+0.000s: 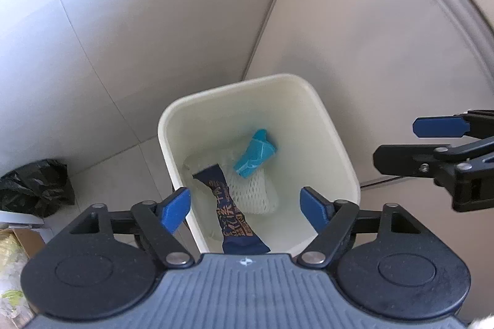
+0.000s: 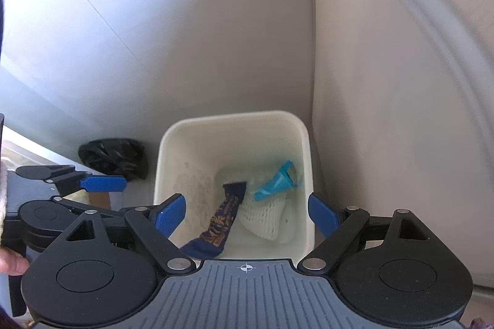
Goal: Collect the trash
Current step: 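Raise both open tools from the bin back toward the counter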
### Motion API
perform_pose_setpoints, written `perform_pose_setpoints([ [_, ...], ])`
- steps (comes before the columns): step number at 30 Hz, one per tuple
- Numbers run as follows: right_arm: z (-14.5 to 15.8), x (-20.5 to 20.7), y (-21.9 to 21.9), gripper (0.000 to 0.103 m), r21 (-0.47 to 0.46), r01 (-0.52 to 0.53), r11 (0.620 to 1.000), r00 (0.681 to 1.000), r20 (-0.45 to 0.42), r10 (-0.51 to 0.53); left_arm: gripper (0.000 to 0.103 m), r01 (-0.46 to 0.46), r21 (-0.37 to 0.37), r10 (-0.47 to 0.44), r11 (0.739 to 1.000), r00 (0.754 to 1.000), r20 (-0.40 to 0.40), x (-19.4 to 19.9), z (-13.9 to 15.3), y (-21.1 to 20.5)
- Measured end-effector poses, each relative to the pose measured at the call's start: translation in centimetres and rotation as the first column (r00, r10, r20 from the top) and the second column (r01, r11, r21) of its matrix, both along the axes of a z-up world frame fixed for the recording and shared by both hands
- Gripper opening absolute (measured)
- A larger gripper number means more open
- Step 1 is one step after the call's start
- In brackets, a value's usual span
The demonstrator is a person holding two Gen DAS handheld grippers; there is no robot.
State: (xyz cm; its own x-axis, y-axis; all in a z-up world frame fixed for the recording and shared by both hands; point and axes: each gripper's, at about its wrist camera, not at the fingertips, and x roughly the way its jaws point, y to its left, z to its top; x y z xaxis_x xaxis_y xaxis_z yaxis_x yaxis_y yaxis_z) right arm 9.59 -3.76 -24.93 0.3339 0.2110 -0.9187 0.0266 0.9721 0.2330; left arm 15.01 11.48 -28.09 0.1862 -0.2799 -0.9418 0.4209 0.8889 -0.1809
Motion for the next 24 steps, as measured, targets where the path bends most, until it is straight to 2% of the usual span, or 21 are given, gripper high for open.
perform_pose_setpoints([
  [4, 2.5, -0.8, 0.2, 0.088, 0.000, -0.007, 1.000, 0.999, 0.039, 0.007, 0.091, 0.002, 0.000, -0.002, 1.000, 0.999, 0.034, -0.4, 1.8, 0.5],
  [6, 3.5, -1.3, 0.2, 0.088, 0.011, -0.009, 1.000, 0.998, 0.057, 0.008, 0.094, 0.000, 0.005, 0.000, 1.000, 0.999, 0.052, -0.7, 2.7, 0.7],
  [11, 6.0, -2.6, 0.8, 0.092, -0.003, -0.046, 0.999, 0.992, 0.120, 0.046, 0.096, -0.028, 0.029, 0.025, 0.999, 0.994, 0.110, -1.4, 4.7, 1.3],
  [17, 9.9, -4.2, 1.7, 0.092, -0.050, -0.126, 0.991, 0.971, 0.196, 0.134, 0.100, -0.102, -0.006, 0.102, 0.995, 0.984, 0.147, -2.2, 7.1, 2.3],
  [24, 13.4, -5.4, 0.8, 0.093, -0.082, -0.137, 0.987, 0.946, 0.285, 0.155, 0.101, -0.163, -0.034, 0.167, 0.986, 0.970, 0.176, -2.6, 9.3, 2.3],
])
